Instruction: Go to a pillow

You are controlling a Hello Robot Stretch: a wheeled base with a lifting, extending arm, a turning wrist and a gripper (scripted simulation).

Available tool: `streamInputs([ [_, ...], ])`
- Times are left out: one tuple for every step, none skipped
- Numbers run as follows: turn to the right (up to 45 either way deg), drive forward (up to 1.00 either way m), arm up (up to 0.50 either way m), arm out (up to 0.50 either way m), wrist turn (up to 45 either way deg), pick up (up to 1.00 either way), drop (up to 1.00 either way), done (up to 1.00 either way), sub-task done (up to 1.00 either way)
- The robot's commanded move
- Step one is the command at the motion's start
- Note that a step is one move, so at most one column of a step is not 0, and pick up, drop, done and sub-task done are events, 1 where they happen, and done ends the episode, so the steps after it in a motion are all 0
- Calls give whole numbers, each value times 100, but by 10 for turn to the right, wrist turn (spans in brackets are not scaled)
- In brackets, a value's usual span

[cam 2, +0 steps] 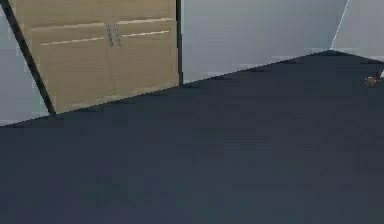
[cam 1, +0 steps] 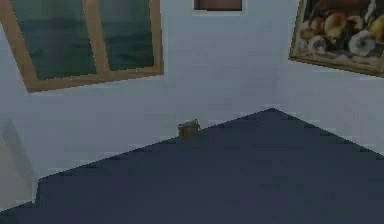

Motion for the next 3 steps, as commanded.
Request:
streamInputs([
  [450, 0, 0, 0, 0, 0, 0, 0, 0],
  [450, 0, 0, 0, 0, 0, 0, 0, 0],
  [330, 0, 0, 0, 0, 0, 0, 0, 0],
])
